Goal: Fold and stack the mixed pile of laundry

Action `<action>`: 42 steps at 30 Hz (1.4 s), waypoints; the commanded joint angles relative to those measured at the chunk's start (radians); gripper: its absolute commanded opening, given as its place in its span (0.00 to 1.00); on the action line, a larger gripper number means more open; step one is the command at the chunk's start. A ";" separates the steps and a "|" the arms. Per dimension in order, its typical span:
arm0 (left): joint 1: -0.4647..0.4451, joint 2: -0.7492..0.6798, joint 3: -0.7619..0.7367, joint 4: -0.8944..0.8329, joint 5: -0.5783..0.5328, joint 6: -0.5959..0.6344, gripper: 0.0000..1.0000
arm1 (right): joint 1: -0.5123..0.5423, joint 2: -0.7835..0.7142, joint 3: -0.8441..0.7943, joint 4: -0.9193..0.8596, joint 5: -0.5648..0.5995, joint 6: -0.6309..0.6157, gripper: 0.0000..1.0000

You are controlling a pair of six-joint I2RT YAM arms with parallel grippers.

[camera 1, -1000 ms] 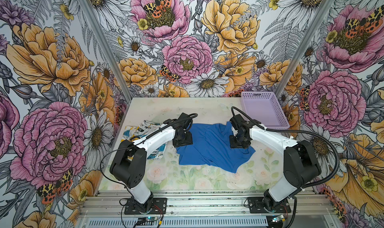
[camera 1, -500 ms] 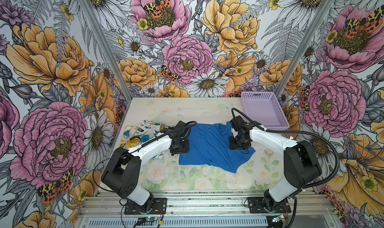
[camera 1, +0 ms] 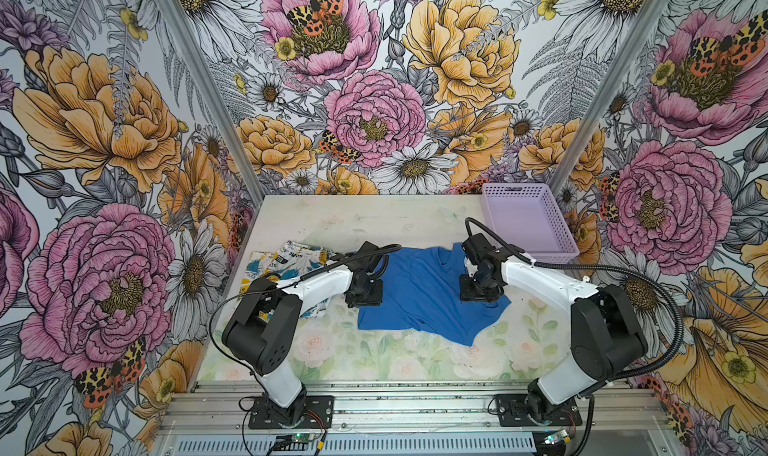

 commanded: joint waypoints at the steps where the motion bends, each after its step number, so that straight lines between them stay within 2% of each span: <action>1: 0.008 -0.031 -0.034 0.014 0.041 -0.001 0.38 | -0.006 -0.035 -0.003 0.011 -0.005 0.014 0.48; 14: -0.001 -0.092 -0.070 0.014 0.049 -0.020 0.31 | -0.009 -0.026 0.006 0.012 -0.006 0.017 0.48; 20: -0.007 -0.104 -0.079 0.012 0.057 -0.028 0.21 | -0.009 -0.030 0.007 0.011 -0.002 0.018 0.48; 25: -0.010 -0.131 -0.084 -0.002 0.056 -0.041 0.09 | -0.010 -0.034 0.010 0.011 0.001 0.021 0.48; 30: -0.012 -0.199 -0.086 -0.056 0.048 -0.062 0.04 | -0.021 -0.042 0.011 0.012 0.006 0.019 0.48; 35: -0.005 -0.336 -0.094 -0.151 0.007 -0.098 0.01 | -0.096 -0.062 -0.019 0.011 0.008 0.006 0.48; 42: 0.033 -0.509 -0.134 -0.251 -0.025 -0.149 0.00 | -0.257 -0.059 -0.066 0.013 0.023 -0.024 0.48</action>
